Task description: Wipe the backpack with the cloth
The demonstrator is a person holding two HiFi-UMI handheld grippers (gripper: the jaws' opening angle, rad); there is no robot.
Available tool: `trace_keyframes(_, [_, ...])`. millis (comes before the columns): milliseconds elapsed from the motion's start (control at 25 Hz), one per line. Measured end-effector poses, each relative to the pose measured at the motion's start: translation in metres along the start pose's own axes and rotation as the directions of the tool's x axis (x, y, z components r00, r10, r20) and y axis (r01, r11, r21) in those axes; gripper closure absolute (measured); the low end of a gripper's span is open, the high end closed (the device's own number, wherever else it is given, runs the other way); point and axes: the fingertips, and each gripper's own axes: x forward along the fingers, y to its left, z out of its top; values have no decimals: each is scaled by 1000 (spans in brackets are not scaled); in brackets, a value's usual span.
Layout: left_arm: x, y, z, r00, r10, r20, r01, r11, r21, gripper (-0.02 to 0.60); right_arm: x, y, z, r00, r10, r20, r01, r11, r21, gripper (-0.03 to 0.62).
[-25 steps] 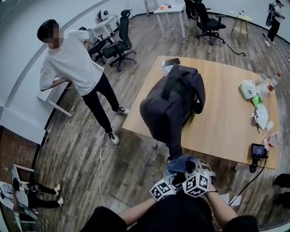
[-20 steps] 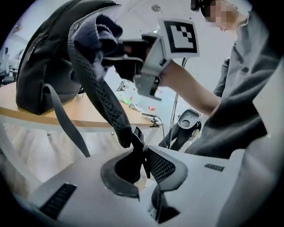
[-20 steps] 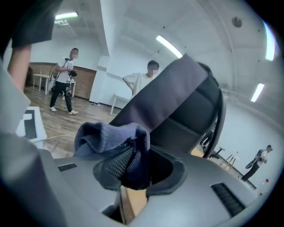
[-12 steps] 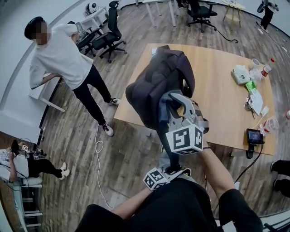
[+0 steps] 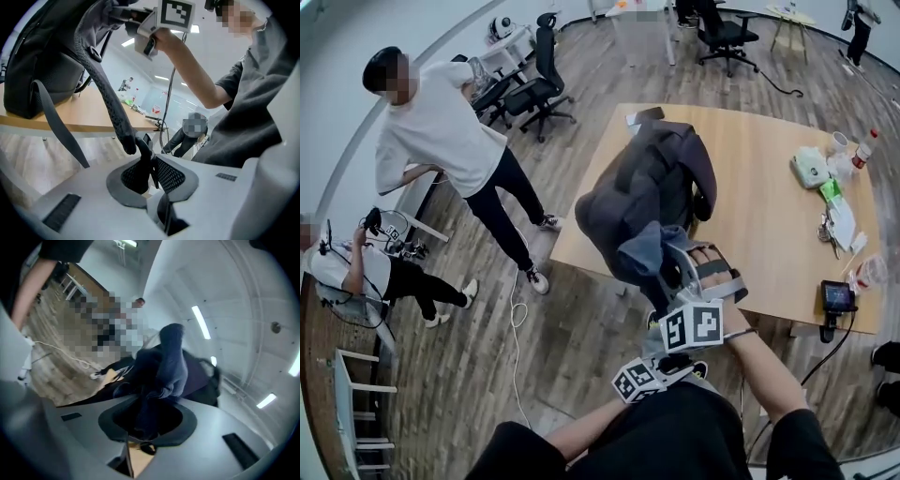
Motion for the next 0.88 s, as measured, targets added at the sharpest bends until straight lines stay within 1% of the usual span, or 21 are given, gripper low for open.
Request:
trace_keyframes(40, [-1, 1, 3, 1000, 8, 8, -8, 1000, 1, 520, 0, 37, -13, 995, 93, -32, -93, 996, -11, 499])
trace_keyframes(80, [-3, 3, 4, 1000, 18, 14, -18, 1000, 1, 520, -2, 71, -25, 984, 169, -58, -170, 985, -12, 499])
trace_keyframes(120, [-4, 4, 5, 999, 28, 17, -27, 1000, -1, 520, -7, 100, -35, 972, 223, -75, -224, 975, -1, 499])
trace_keyframes(160, [-6, 5, 4, 999, 36, 17, -36, 999, -3, 520, -16, 121, -42, 962, 260, -83, -259, 966, 27, 499])
trace_keyframes(200, [-6, 5, 3, 999, 44, 14, -44, 999, -3, 520, -26, 138, -47, 952, 296, -82, -290, 954, 71, 499])
trace_keyframes(240, [-7, 6, 1, 998, 54, 10, -54, 999, -1, 520, -38, 155, -50, 937, 342, -75, -331, 935, 128, 499])
trace_keyframes(320, [-8, 10, -2, 997, 75, 4, -75, 997, -7, 520, -64, 191, -52, 891, 450, -54, -428, 874, 229, 499])
trace_keyframes(360, [-9, 12, -4, 997, 81, 2, -81, 997, -18, 520, -76, 208, -54, 870, 490, -50, -463, 848, 257, 499])
trace_keyframes(400, [-10, 14, -5, 997, 83, -2, -83, 996, -29, 520, -87, 221, -57, 855, 516, -52, -484, 830, 278, 499])
trace_keyframes(440, [-10, 14, -7, 997, 78, -8, -78, 996, -34, 520, -97, 229, -60, 846, 530, -55, -492, 817, 302, 499])
trace_keyframes(560, [-8, 10, -9, 998, 54, -19, -55, 998, -31, 520, -112, 235, -64, 834, 550, -50, -488, 776, 399, 499])
trace_keyframes(640, [-8, 8, -9, 999, 52, -13, -52, 998, -29, 520, -108, 231, -64, 838, 544, -43, -468, 757, 457, 499])
trace_keyframes(680, [-8, 6, -9, 999, 53, -11, -53, 998, -24, 520, -103, 225, -64, 851, 523, -39, -442, 755, 484, 499])
trace_keyframes(720, [-8, 4, -9, 999, 52, -11, -52, 999, -16, 520, -95, 215, -62, 873, 486, -35, -403, 761, 509, 499])
trace_keyframes(800, [-10, 0, -10, 999, 49, -13, -49, 999, 2, 520, -74, 186, -57, 926, 377, -26, -302, 778, 550, 497])
trace_keyframes(880, [-13, 2, -9, 998, 59, -7, -59, 998, 9, 520, -50, 150, -49, 965, 264, -6, -212, 789, 576, 497])
